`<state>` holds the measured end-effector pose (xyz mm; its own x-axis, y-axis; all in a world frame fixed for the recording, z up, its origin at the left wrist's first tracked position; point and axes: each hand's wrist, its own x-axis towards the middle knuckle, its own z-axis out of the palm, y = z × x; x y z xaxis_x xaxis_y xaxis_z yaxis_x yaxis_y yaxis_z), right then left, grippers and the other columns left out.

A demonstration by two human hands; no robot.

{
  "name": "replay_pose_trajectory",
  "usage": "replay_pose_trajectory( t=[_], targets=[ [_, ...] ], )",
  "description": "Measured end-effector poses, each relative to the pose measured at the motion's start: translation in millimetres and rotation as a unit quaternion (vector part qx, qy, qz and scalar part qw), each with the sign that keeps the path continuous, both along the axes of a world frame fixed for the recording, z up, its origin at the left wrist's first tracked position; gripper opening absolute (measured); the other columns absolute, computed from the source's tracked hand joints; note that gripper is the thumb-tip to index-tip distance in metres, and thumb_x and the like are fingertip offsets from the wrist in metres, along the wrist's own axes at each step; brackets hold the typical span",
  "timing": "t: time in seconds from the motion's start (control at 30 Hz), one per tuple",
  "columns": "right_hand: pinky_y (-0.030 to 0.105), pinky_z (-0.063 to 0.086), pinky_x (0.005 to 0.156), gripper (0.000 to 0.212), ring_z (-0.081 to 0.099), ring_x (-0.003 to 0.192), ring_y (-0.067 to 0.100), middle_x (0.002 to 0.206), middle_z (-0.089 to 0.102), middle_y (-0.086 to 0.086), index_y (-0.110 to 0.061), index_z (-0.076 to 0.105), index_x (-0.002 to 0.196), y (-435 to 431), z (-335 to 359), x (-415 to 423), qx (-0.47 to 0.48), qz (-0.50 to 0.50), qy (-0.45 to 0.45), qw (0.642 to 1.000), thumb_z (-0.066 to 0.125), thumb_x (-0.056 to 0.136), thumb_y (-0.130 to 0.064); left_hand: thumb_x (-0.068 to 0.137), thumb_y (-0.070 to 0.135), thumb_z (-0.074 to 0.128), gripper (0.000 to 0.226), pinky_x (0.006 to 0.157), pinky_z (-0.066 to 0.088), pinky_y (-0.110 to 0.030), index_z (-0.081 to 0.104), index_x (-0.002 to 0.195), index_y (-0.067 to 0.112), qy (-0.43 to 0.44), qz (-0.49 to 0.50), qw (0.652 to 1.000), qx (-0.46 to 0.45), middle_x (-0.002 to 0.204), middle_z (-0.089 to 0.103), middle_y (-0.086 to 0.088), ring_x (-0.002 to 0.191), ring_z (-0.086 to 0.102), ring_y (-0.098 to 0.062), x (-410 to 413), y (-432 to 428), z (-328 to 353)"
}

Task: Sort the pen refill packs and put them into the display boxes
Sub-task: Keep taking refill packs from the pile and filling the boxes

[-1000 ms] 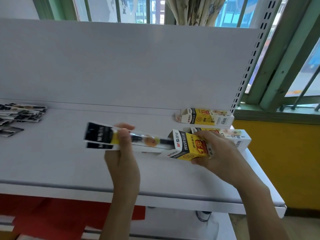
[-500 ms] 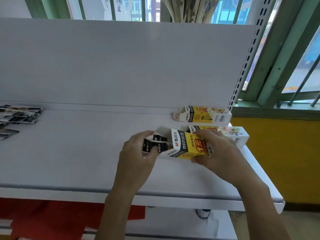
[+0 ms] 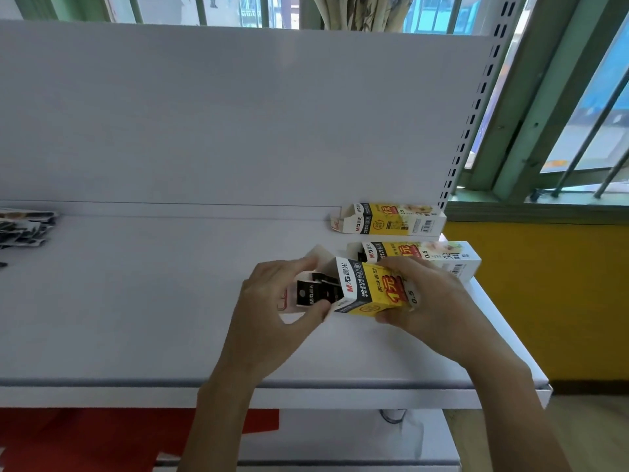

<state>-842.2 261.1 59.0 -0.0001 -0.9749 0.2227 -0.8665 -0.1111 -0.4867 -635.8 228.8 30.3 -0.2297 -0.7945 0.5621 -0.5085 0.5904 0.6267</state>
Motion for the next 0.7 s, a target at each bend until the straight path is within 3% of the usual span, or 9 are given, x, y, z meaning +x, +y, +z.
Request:
replay_pose_trajectory(
  t=[0.13, 0.27, 0.37, 0.53, 0.63, 0.7],
  targets=[
    [0.035, 0.041, 0.097, 0.063, 0.046, 0.114, 0.011, 0.110, 0.046, -0.023, -0.032, 0.049, 0.124, 1, 1, -6, 0.000, -0.020, -0.010, 1.000, 0.079, 0.069, -0.026, 0.062, 0.055, 0.060, 0.062, 0.082, 0.038, -0.002, 0.038, 0.120, 0.050, 0.000, -0.075, 0.995, 0.060, 0.114, 0.039, 0.040, 0.112, 0.044, 0.004, -4, -3, -2],
    [0.037, 0.041, 0.101, 0.062, 0.044, 0.115, 0.009, 0.120, 0.052, -0.016, -0.030, 0.051, 0.124, 5, 1, -10, 0.016, -0.021, -0.010, 1.000, 0.079, 0.069, -0.023, 0.061, 0.056, 0.066, 0.067, 0.086, 0.040, -0.013, 0.035, 0.120, 0.056, -0.054, -0.104, 0.989, 0.089, 0.106, 0.040, 0.047, 0.109, 0.041, 0.006, -16, -12, -5],
    [0.038, 0.039, 0.103, 0.058, 0.044, 0.119, 0.013, 0.125, 0.053, -0.011, -0.028, 0.053, 0.123, 8, -1, -18, 0.052, -0.019, -0.016, 0.998, 0.077, 0.070, -0.020, 0.065, 0.051, 0.075, 0.061, 0.090, 0.043, -0.025, 0.048, 0.119, 0.044, -0.093, -0.109, 0.985, 0.091, 0.100, 0.042, 0.041, 0.106, 0.041, 0.004, -28, -18, -7],
    [0.037, 0.035, 0.105, 0.053, 0.044, 0.119, 0.016, 0.125, 0.053, -0.008, -0.028, 0.055, 0.121, 4, -11, -34, 0.063, -0.035, -0.020, 0.997, 0.075, 0.073, -0.022, 0.066, 0.048, 0.076, 0.049, 0.077, 0.039, -0.011, 0.042, 0.101, 0.051, -0.111, -0.133, 0.976, 0.130, 0.095, 0.048, 0.034, 0.102, 0.045, 0.002, -49, -23, -18],
    [0.035, 0.029, 0.108, 0.059, 0.039, 0.123, 0.016, 0.130, 0.048, -0.009, -0.032, 0.051, 0.126, -7, -18, -46, 0.065, -0.048, 0.021, 0.997, 0.074, 0.073, -0.024, 0.068, 0.045, 0.075, 0.057, 0.073, 0.032, -0.004, 0.044, 0.116, 0.043, -0.121, -0.124, 0.972, 0.160, 0.107, 0.052, 0.024, 0.103, 0.046, 0.003, -64, -30, -23],
    [0.032, 0.022, 0.109, 0.061, 0.032, 0.128, 0.015, 0.136, 0.043, -0.010, -0.035, 0.045, 0.130, -19, -22, -54, 0.069, -0.059, 0.068, 0.994, 0.070, 0.075, -0.028, 0.070, 0.044, 0.074, 0.069, 0.080, 0.037, -0.009, 0.040, 0.130, 0.038, -0.116, -0.115, 0.971, 0.176, 0.117, 0.055, 0.021, 0.107, 0.050, 0.003, -74, -37, -28]
  ],
)
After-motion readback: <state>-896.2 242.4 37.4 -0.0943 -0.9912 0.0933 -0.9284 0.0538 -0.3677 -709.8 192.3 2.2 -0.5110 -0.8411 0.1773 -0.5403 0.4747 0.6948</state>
